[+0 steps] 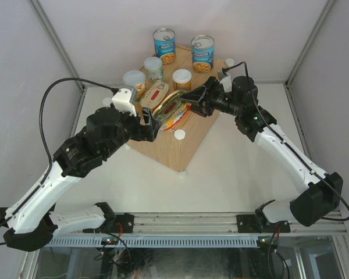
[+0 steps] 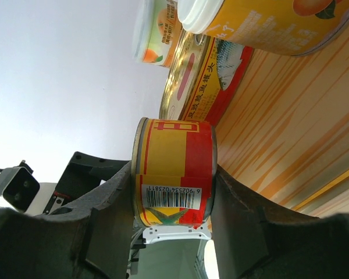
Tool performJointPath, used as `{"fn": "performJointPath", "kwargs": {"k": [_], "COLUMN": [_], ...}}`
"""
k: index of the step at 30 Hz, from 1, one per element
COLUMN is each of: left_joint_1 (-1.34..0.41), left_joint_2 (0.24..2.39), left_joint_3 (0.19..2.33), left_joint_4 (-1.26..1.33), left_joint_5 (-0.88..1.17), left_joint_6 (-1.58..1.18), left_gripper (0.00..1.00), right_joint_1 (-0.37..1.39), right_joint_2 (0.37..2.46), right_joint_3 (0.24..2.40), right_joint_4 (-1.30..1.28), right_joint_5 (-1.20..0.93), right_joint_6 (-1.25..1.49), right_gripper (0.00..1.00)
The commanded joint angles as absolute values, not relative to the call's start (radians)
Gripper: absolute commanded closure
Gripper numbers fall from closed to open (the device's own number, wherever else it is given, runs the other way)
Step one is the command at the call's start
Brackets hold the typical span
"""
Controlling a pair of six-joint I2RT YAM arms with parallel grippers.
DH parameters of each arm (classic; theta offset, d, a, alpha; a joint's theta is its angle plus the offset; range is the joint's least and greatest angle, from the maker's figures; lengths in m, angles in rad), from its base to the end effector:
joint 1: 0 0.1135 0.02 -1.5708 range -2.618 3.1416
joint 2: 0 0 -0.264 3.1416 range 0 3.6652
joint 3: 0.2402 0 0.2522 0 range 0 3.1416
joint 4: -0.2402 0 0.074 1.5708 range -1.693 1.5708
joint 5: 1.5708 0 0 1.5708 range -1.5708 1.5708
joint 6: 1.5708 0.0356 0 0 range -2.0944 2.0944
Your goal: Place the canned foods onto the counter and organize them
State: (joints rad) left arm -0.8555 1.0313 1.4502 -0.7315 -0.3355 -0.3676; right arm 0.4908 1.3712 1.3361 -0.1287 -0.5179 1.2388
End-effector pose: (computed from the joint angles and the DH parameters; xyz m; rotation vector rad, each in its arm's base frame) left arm 0.1309 -0.1328 0.4614 0.2299 1.8853 -0.5262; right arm 0.2722 0.1655 0.4065 0.3123 2.0256 1.6345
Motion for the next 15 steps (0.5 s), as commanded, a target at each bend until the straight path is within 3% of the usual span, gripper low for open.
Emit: {"fn": "performJointPath", "kwargs": {"k": [1, 7, 15], "left_joint_1": [-0.859, -0.859, -0.859], "left_joint_2": [1.003, 1.011, 1.015], "left_joint_3": [1.422, 1.418, 1.413], "left_joint_4": [-0.668, -0.658, -0.643], "left_joint_5": [-0.330, -0.331, -0.329], "left_joint_6": [-0.381, -0.360, -0.343], "left_gripper": [0.19, 0.19, 0.19], "right_joint_1": [0.503, 0.503, 0.511], "right_joint_2": [1.382, 1.397, 1.420], "right_joint_3": [1.383, 1.414, 1.478], "right_joint_4": [-0.142, -0.194, -0.295], "right_joint_5": [-0.484, -0.452, -0.416], "right_joint_6": [1.205, 1.190, 1.138], "right_gripper": [0.73, 0.52, 0.43]}}
